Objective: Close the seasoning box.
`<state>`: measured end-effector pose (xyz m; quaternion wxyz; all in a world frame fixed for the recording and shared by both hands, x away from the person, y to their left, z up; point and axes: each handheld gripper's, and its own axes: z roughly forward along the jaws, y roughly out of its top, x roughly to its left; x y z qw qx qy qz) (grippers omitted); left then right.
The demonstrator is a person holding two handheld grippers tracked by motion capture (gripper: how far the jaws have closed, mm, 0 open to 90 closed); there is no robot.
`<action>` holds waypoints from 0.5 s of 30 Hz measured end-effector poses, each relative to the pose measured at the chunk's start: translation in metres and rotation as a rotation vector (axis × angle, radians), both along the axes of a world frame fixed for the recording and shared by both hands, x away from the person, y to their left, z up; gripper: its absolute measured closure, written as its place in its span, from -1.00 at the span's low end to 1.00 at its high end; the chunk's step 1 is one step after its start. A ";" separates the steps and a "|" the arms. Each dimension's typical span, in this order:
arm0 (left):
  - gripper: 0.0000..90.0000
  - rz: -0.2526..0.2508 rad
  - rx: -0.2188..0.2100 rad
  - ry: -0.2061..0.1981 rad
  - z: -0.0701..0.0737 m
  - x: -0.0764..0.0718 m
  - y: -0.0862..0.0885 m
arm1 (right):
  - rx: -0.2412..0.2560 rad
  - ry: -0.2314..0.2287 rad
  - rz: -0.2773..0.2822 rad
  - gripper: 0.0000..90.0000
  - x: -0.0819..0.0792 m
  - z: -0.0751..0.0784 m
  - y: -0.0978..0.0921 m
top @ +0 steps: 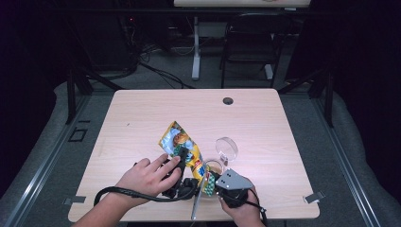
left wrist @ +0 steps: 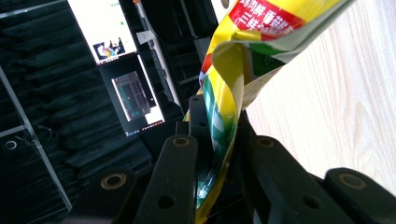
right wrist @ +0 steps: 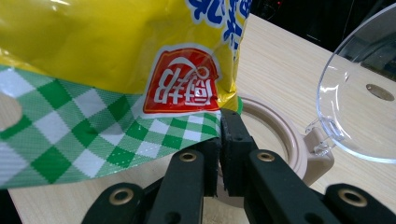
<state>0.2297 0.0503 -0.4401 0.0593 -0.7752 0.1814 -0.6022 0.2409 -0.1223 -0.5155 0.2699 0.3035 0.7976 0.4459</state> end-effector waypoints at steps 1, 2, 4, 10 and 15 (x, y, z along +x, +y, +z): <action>0.91 0.000 0.000 0.000 0.000 0.000 0.000 | -0.001 0.001 0.000 0.93 0.000 0.000 0.000; 0.91 -0.003 -0.015 0.008 -0.001 0.001 0.000 | -0.001 0.001 0.000 0.93 0.000 0.000 0.000; 0.91 -0.003 -0.014 0.010 -0.001 0.001 0.001 | -0.003 0.002 0.000 0.93 0.000 0.000 0.000; 0.91 0.001 -0.006 0.015 0.000 0.001 0.000 | -0.003 0.004 -0.005 0.93 0.001 0.000 -0.001; 0.91 0.002 0.000 0.014 0.000 0.000 0.000 | -0.002 0.003 -0.004 0.93 0.001 0.000 -0.001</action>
